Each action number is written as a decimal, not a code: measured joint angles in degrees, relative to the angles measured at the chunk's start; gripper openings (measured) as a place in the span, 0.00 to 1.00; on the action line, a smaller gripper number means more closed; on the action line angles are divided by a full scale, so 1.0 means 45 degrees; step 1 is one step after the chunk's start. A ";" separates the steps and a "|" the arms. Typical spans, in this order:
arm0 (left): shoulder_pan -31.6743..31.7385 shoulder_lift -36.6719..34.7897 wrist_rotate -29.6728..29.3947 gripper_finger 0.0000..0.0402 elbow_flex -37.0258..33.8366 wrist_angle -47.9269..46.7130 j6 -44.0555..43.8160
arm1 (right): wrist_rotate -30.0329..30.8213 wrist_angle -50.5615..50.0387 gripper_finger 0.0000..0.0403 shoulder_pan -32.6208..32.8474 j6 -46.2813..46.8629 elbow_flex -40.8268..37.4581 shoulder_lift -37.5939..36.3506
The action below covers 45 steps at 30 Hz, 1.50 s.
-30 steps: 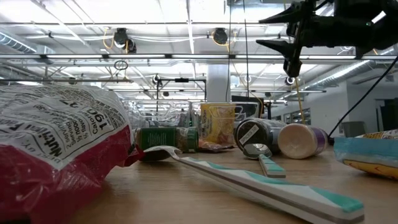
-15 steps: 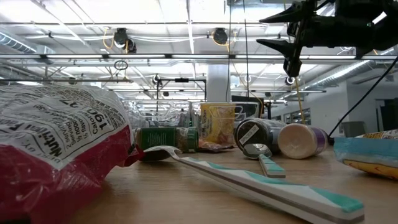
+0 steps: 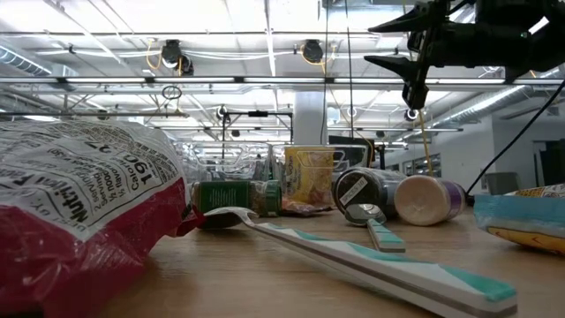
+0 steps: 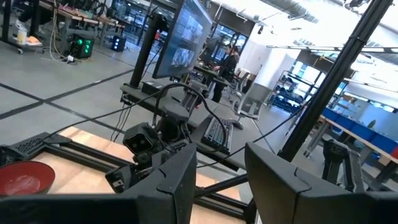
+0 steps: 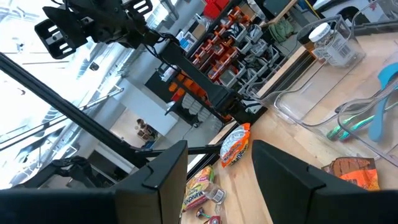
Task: Pick & Place Food Item
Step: Put the green spice bottle into the left transparent bin
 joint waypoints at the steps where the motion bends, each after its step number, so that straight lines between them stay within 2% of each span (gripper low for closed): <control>1: 0.0000 0.0000 0.0000 0.36 0.0000 0.0000 0.0004 | -0.0021 -0.0003 0.42 -0.0004 0.0005 0.0000 0.0000; 8: 0.0000 0.0000 0.0000 0.36 0.0000 0.0000 0.0004 | -0.0367 -0.0003 0.42 0.0000 0.0005 0.0000 0.0000; 45: 0.0000 0.0000 0.0000 0.36 0.0000 0.0000 0.0004 | -0.0367 -0.0007 0.42 0.0000 0.0007 0.0005 0.0000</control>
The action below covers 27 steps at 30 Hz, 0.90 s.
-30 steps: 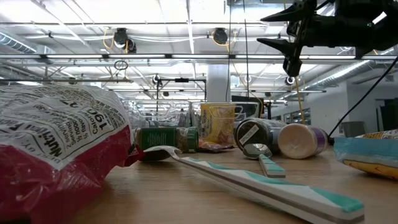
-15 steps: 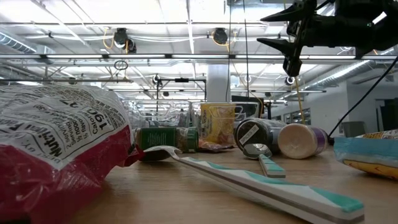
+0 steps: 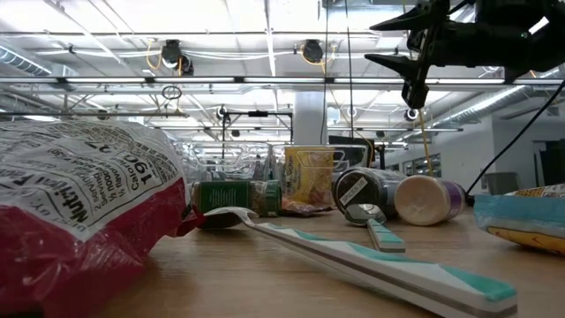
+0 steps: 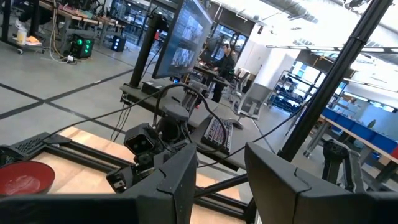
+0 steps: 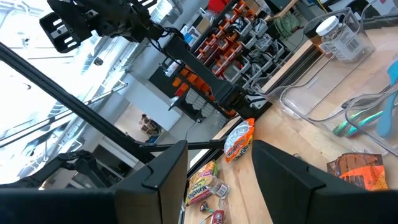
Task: Pick & Place Food Item
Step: Put the green spice bottle into the left transparent bin
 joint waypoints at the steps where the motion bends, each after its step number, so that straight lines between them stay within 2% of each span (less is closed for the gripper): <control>1: 0.0000 0.0000 0.0000 0.36 0.0000 0.0000 0.0003 | 0.0000 0.0001 0.42 0.0000 -0.0002 0.0000 0.0000; 27: 0.0000 0.0000 0.0000 0.36 0.0000 0.0000 0.0000 | 0.0000 -0.0001 0.42 0.0000 -0.0570 0.0005 0.0000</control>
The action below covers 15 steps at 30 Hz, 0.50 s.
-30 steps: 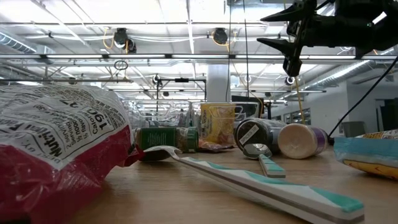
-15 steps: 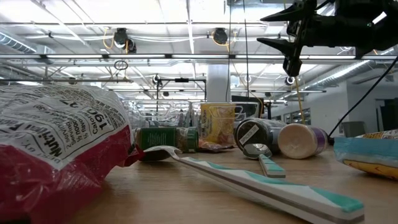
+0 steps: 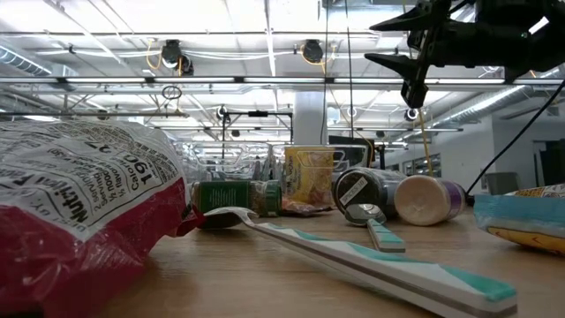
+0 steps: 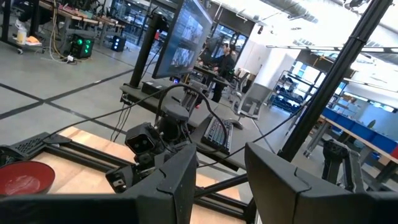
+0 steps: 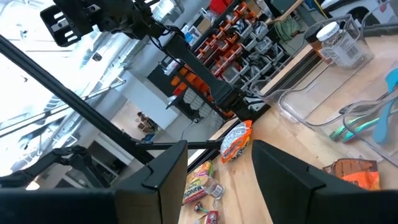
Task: Pick & Place Food Item
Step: Put the green spice bottle into the left transparent bin
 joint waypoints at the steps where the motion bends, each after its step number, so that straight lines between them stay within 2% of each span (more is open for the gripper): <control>1: -0.0002 0.0000 0.0000 0.36 0.0000 0.0000 0.0000 | 0.0000 0.0000 0.42 0.0000 -0.0028 0.0000 0.0000; 15: 0.0000 0.0001 -0.0610 0.36 0.0000 0.0936 -0.0491 | -0.0087 0.0000 0.42 0.0000 -0.0020 0.0000 0.0000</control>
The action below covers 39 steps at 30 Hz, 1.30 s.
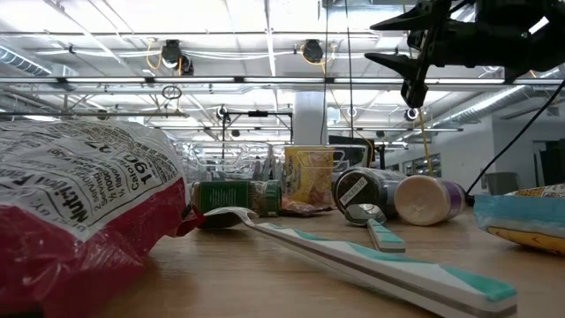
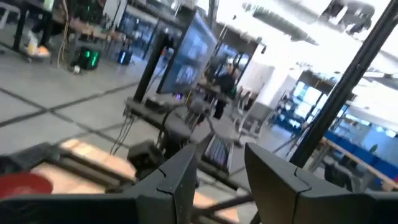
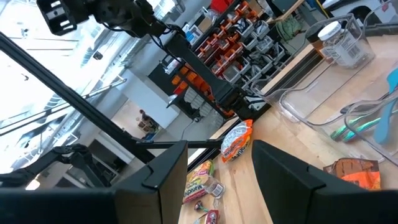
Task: Pick & Place Food Item
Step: Put the green spice bottle into the left transparent bin
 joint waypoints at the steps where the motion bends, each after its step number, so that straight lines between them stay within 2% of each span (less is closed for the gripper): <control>1: 0.0002 0.0004 -0.0044 0.36 0.0002 0.0276 0.0085 | -0.0010 0.0000 0.42 0.0000 -0.0020 0.0000 0.0000; 6: 0.0315 -0.0029 0.0306 0.36 0.0010 0.0652 0.0195 | -0.0035 -0.0005 0.42 0.0000 -0.0025 0.0000 0.0000; 10: 0.0434 -0.0750 0.0782 0.36 -0.0012 -0.0824 0.0209 | -0.0247 0.0003 0.42 0.0000 -0.0019 0.0000 0.0000; 14: 0.0249 -0.1922 -0.0207 0.36 0.0015 -0.3621 -0.0216 | -0.0697 0.0294 0.42 -0.0005 0.0019 0.0000 -0.0019; 18: -0.0332 -0.2303 -0.1315 0.36 0.0005 -0.5874 -0.0870 | -0.1522 0.1512 0.42 0.0069 0.0328 0.0000 -0.0024; 21: -0.0940 -0.2330 -0.1790 0.36 0.0000 -0.6460 -0.1388 | -0.1542 0.2694 0.42 0.0365 0.0254 0.0252 -0.0024; 23: -0.1390 -0.2174 -0.1949 0.36 0.0000 -0.6515 -0.1505 | -0.1516 0.2688 0.42 0.0616 -0.0249 0.0843 -0.0024; 26: -0.1965 -0.1567 -0.2098 0.36 0.0005 -0.6443 -0.1228 | -0.1441 0.0974 0.42 0.0973 -0.1792 0.2188 -0.0024; 34: -0.2579 0.0290 -0.2516 0.36 0.0010 -0.7032 -0.0505 | -0.0075 -0.7825 0.42 0.1784 -0.7418 0.6240 0.0189; 36: -0.2696 0.0728 -0.2499 0.36 0.0010 -0.7520 -0.0326 | 0.0239 -0.9042 0.42 0.1934 -0.8230 0.6772 0.0331; 39: -0.2837 0.1312 -0.2501 0.36 0.0010 -0.8456 0.0059 | 0.0661 -0.9585 0.42 0.2001 -0.8745 0.6892 0.0402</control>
